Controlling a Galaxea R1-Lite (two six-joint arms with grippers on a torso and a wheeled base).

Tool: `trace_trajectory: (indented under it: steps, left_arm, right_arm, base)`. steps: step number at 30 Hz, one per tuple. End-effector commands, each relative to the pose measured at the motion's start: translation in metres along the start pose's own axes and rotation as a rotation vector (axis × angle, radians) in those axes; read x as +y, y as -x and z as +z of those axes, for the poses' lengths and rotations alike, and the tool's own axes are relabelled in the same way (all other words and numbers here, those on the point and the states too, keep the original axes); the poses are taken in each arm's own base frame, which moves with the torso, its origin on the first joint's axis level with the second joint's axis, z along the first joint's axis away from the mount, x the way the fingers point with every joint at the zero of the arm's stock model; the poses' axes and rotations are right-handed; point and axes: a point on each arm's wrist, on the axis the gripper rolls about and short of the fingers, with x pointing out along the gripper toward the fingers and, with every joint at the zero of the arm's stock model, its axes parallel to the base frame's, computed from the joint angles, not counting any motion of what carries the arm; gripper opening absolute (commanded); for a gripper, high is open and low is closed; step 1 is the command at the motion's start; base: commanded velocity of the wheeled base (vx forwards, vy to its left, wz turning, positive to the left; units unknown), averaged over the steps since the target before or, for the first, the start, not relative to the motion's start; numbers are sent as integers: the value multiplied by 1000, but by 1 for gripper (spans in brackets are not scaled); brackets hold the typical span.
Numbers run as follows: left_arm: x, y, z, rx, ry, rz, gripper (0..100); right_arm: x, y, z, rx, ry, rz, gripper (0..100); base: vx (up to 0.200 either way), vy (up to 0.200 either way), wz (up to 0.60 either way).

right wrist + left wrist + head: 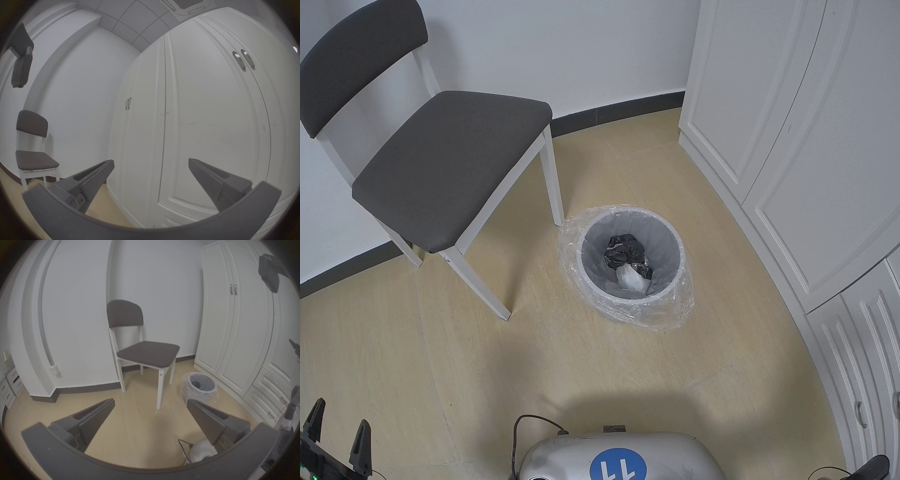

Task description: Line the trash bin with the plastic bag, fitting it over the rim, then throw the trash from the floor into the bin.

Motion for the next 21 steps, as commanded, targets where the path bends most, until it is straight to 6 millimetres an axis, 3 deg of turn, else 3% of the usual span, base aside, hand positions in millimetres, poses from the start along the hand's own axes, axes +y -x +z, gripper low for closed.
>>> trace_trajectory:
  steps: [1,9,16,21]
  left_arm:
    - [0,0,-6,17,-25,-11,100]
    - [0,0,-6,17,-27,-11,100]
    - [0,0,-6,17,-24,-11,100]
    - [0,0,-6,17,-24,-11,100]
  right_arm:
    - [0,3,-5,10,1,0,100]
    - [1,3,-11,68,27,15,100]
    - [6,15,-52,450,136,160,100]
    - [6,22,-65,590,151,182,100]
  base:
    - [0,0,0]
    - [0,0,0]
    - [0,0,0]
    - [0,0,0]
